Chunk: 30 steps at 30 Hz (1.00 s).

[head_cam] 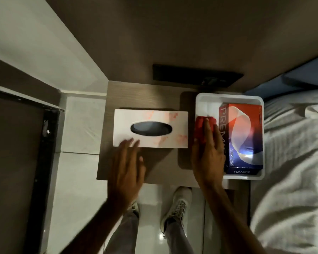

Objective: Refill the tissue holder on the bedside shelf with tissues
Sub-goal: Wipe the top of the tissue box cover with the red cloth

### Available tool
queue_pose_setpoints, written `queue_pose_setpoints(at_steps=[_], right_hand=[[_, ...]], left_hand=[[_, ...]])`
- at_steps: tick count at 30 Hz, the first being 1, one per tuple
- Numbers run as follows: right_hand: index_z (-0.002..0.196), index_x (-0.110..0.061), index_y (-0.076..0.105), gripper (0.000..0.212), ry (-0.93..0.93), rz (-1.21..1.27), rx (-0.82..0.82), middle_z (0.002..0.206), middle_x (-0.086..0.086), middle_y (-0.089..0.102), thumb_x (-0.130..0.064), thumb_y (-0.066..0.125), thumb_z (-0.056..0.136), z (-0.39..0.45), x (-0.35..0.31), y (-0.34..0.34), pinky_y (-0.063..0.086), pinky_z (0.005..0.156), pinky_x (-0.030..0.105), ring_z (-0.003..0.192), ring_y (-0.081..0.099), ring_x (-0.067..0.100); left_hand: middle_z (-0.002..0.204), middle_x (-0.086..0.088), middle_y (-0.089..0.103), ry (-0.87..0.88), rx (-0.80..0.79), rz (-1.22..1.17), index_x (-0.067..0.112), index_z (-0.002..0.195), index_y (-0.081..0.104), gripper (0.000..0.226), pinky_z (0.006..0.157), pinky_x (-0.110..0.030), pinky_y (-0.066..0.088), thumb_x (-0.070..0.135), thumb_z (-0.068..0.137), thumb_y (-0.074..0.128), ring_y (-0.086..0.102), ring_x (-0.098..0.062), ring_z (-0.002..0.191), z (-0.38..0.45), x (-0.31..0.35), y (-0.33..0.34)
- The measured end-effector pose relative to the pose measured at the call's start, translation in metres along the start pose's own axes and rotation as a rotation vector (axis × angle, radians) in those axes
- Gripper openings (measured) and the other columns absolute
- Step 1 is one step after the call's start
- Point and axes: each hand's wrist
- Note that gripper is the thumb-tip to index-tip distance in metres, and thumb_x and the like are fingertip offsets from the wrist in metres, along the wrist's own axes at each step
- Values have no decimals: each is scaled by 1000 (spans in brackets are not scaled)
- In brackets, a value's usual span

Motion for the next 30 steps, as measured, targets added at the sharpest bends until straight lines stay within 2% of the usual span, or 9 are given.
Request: queue_pose_setpoints(at_steps=[3, 5, 7, 10, 15, 18, 23, 27, 30], right_hand=[[164, -30, 15, 68, -70, -66, -144, 173, 7, 12, -32, 49, 105, 15, -26, 23, 47, 107, 52, 156, 22, 30], [164, -32, 13, 65, -60, -153, -224, 173, 9, 8, -39, 43, 107, 22, -32, 41, 42, 115, 55, 155, 21, 35], [164, -32, 12, 62, -83, -255, -196, 174, 10, 6, -48, 32, 108, 24, -29, 52, 31, 123, 52, 157, 18, 35], [164, -32, 9, 62, -155, -323, -132, 174, 7, 2, -53, 24, 108, 28, -19, 60, 14, 130, 46, 161, 6, 27], [164, -29, 16, 61, -57, -222, -61, 174, 8, 1, -51, 22, 108, 40, -35, 83, 20, 129, 51, 161, 3, 30], [163, -28, 21, 60, 12, -221, -23, 173, 13, 5, -50, 28, 108, 46, -77, 109, 14, 129, 55, 160, 4, 36], [164, -30, 16, 72, -307, -340, -213, 173, 11, 6, -47, 51, 102, 52, -89, 115, 12, 127, 51, 159, 4, 35], [162, -33, 21, 58, 30, -248, -96, 174, 9, 7, -48, 33, 107, 65, -61, 93, 20, 127, 59, 160, 2, 34], [162, -28, 26, 59, 60, -212, -31, 173, 13, 7, -41, 38, 105, 52, -99, 121, 18, 126, 62, 159, 0, 39]], left_hand=[[169, -20, 33, -69, -72, 90, 8, 162, 31, 64, 123, -57, 38, 36, 106, 43, 35, -39, 156, 62, -31, -13], [175, -17, 18, -43, -194, 164, 12, 166, 18, 68, 128, -57, 30, 46, 108, 31, 23, -38, 161, 93, -53, -6], [177, -13, 10, 21, -262, 195, 16, 168, 11, 70, 129, -58, 28, 51, 109, 25, 18, -36, 163, 110, -74, 6], [177, -13, 11, 61, -240, 167, 18, 167, 13, 70, 127, -57, 33, 54, 109, 22, 23, -36, 161, 116, -88, 20], [177, -10, 9, 66, -170, 95, 21, 167, 13, 65, 128, -58, 30, 51, 110, 18, 22, -33, 162, 114, -90, 28], [177, -8, 8, 80, -154, 84, 23, 167, 12, 64, 127, -57, 33, 51, 110, 17, 21, -31, 163, 114, -93, 29], [178, -1, 7, 90, -136, 55, 29, 168, 9, 60, 128, -55, 28, 46, 111, 20, 12, -23, 165, 111, -98, 31], [178, -3, 10, 95, -129, 78, 28, 168, 10, 61, 129, -56, 26, 45, 111, 23, 13, -25, 165, 112, -100, 35], [178, -4, 9, 118, -105, 101, 27, 168, 10, 61, 131, -56, 22, 43, 111, 26, 10, -23, 165, 110, -104, 38]])
Point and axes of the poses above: each hand's wrist, its own z-axis towards the middle knuckle, its own y-axis out of the palm, x = y × z
